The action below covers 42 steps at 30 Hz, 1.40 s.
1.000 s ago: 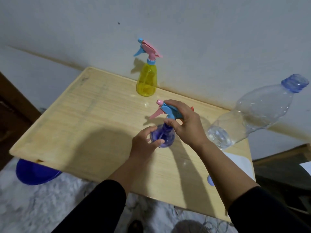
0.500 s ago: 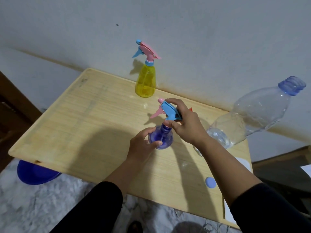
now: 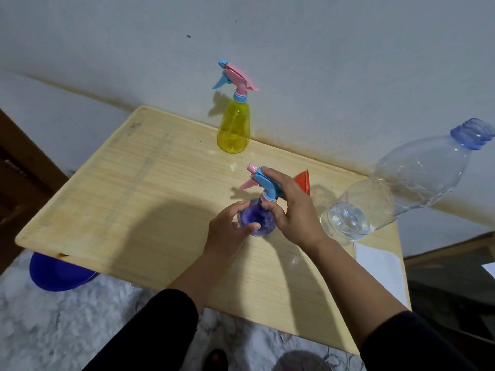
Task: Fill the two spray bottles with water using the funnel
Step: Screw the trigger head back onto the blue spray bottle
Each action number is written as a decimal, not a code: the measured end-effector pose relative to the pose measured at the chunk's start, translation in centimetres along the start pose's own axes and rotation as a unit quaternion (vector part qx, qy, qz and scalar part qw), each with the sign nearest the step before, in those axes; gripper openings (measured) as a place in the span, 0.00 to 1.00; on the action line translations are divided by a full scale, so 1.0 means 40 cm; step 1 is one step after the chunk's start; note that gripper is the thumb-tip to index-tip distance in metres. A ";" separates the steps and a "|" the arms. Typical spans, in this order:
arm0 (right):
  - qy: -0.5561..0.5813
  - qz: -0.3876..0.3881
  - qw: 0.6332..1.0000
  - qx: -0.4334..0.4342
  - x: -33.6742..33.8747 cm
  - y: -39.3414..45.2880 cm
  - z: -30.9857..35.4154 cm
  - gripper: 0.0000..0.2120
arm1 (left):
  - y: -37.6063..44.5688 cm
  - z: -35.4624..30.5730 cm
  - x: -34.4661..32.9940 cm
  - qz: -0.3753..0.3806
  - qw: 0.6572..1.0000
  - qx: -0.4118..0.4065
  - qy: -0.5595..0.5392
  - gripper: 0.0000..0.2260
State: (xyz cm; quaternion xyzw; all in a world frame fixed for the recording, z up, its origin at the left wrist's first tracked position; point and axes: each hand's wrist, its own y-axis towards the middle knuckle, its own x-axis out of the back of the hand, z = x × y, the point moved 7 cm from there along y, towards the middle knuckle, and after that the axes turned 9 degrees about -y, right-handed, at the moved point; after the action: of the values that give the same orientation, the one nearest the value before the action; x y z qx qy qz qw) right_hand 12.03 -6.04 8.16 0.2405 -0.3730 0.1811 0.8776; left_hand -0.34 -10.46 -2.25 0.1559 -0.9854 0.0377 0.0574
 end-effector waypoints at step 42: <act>-0.026 0.009 1.000 0.012 -0.009 0.003 -0.018 0.32 | -0.003 -0.004 -0.006 0.016 0.999 -0.020 0.018 0.30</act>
State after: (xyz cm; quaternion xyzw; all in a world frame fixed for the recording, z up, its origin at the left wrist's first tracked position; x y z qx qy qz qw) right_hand 12.15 -5.60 7.47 0.2524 -0.3955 0.1877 0.8629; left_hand -0.05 -10.49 -2.11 0.1380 -0.9871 0.0217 0.0779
